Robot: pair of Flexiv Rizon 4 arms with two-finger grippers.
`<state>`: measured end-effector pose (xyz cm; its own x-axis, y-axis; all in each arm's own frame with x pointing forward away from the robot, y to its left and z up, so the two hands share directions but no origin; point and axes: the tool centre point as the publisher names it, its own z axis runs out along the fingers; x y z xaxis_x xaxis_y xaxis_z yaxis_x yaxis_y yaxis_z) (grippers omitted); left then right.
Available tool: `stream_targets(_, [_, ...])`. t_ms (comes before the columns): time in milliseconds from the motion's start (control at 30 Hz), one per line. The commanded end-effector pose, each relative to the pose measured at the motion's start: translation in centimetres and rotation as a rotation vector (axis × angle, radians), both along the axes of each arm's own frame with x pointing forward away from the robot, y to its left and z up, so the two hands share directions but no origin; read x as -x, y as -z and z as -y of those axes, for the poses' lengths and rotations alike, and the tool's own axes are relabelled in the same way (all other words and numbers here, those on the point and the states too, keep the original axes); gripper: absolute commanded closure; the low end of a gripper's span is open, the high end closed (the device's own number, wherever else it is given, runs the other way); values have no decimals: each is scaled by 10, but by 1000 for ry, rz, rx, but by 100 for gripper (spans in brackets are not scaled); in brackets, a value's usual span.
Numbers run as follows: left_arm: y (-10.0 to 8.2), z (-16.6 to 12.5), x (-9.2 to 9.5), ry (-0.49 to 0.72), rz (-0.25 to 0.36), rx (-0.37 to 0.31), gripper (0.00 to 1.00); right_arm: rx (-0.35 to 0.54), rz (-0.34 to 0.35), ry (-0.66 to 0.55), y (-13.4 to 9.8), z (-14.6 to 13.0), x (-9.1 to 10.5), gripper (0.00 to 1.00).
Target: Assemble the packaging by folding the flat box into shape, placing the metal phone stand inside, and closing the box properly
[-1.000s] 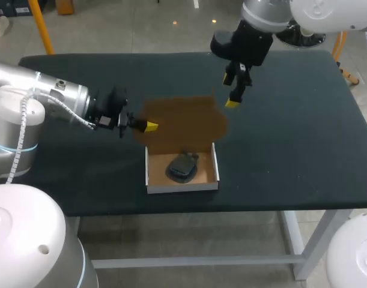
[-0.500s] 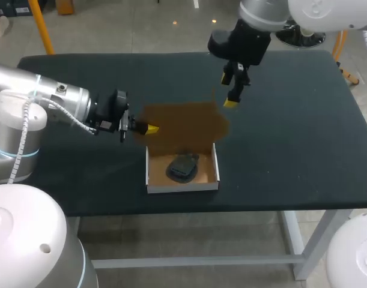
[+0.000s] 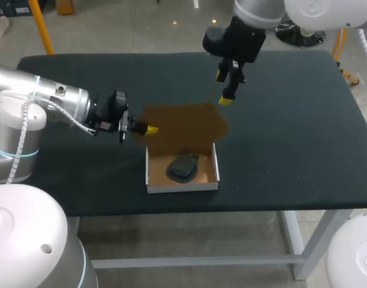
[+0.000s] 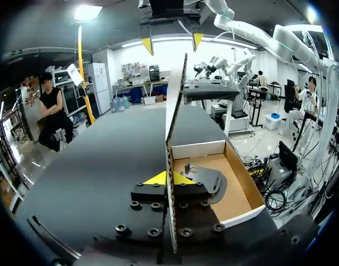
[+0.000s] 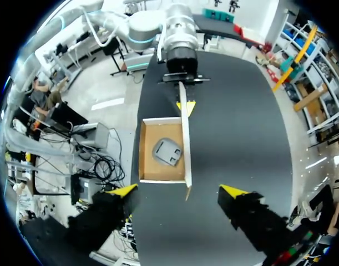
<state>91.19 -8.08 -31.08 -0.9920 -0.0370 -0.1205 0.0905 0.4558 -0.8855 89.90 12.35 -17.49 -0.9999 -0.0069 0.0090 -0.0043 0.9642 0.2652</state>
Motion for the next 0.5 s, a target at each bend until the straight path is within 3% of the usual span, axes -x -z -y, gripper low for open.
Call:
stream_targets(33, [3, 0, 0, 2, 0, 0, 100, 45, -49, -14, -4, -18, -15, 0])
stream_targets(167, [3, 0, 0, 2, 0, 0, 100, 70, -47, -27, -8, -32, -22, 0])
stream_targets(267, [3, 0, 0, 2, 0, 0, 100, 95, -37, -40, -9, -42, -27, 31])
stream_targets(333, [3, 0, 0, 2, 0, 0, 100, 106, -30, -46, -9, -47, -31, 35])
stream_targets(367, [3, 0, 0, 2, 0, 0, 100, 111, -26, -51, -7, -50, -33, 51])
stream_targets(433, [3, 0, 0, 2, 0, 0, 100, 123, -25, -65, -3, -57, -36, 58])
stream_targets(500, [3, 0, 0, 2, 0, 0, 100, 130, -28, -75, 1, -63, -39, 57])
